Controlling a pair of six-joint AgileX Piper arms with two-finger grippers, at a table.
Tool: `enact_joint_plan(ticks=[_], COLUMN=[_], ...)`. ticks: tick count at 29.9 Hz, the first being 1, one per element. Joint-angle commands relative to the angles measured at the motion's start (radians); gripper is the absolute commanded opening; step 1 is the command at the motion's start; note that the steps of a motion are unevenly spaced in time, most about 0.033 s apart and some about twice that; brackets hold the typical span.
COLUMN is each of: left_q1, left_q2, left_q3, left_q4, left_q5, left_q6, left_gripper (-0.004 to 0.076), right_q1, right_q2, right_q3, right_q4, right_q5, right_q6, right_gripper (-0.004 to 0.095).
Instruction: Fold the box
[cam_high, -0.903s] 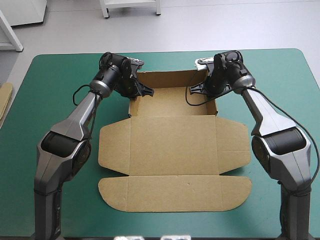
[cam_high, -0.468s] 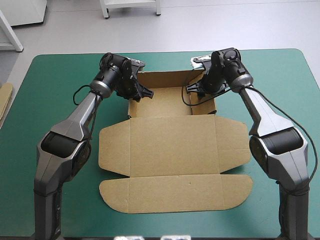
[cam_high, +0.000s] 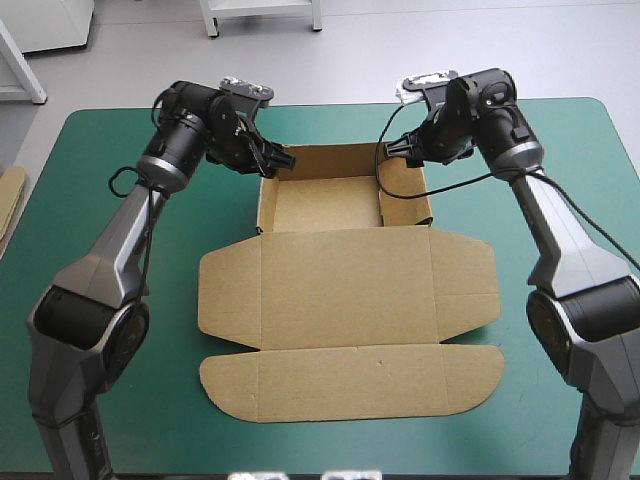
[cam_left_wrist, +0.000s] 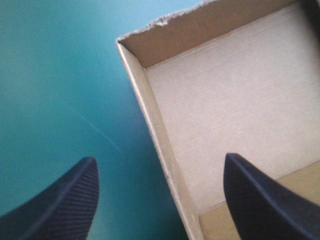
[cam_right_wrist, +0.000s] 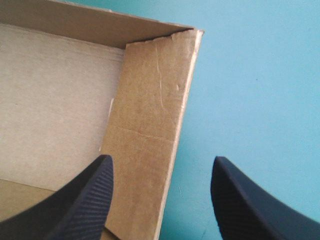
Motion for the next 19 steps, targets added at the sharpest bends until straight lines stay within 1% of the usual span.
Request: enact_joint_plan(ticks=[1, 5, 11, 15, 19], left_q1=[-0.007, -0.007, -0.007, -0.007, -0.007], left_q2=[-0.13, -0.23, -0.43, -0.581, -0.717], left_q3=[-0.019, 0.063, 0.249, 0.387, 0.516], left_q4=[-0.004, -0.002, 0.003, 0.003, 0.0], left_q5=[0.046, 0.046, 0.024, -0.013, -0.014], left_q6=[0.0, 0.0, 0.0, 0.0, 0.0], left_gripper=[0.0511, 0.051, 0.051, 0.051, 0.051], right_q1=[0.001, 0.001, 0.001, 0.003, 0.003], right_q2=[-0.134, -0.231, -0.38, -0.464, -0.526], right_q3=[-0.031, 0.008, 0.162, 0.276, 0.379], right_q4=[-0.011, -0.011, -0.011, -0.011, -0.011], right_q5=[-0.001, -0.001, -0.001, -0.035, -0.087], right_q6=[-0.012, -0.026, -0.055, -0.061, -0.065], right_gripper=[0.0549, 0.0536, 0.053, 0.053, 0.053])
